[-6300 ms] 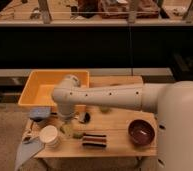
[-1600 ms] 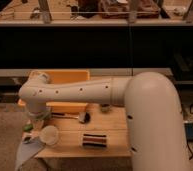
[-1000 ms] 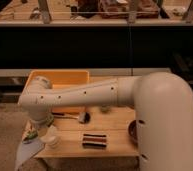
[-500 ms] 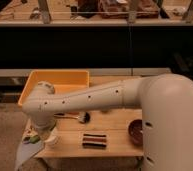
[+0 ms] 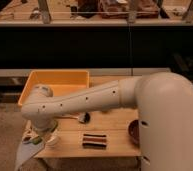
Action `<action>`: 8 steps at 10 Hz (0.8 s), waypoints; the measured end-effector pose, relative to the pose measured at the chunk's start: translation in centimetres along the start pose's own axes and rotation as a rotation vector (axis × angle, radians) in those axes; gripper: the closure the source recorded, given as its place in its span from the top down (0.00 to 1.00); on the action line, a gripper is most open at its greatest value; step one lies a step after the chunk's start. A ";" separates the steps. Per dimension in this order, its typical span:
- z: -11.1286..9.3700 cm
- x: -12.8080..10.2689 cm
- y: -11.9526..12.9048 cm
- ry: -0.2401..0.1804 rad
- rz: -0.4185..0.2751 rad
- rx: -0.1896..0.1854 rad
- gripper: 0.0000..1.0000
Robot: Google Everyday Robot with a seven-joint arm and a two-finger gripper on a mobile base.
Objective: Place pepper in paper cup
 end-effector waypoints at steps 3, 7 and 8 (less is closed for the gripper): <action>0.0 0.5 -0.3 -0.008 0.011 0.014 0.23; -0.2 0.7 -1.4 -0.017 0.001 0.028 0.23; -0.2 0.6 -1.5 -0.019 0.000 0.029 0.23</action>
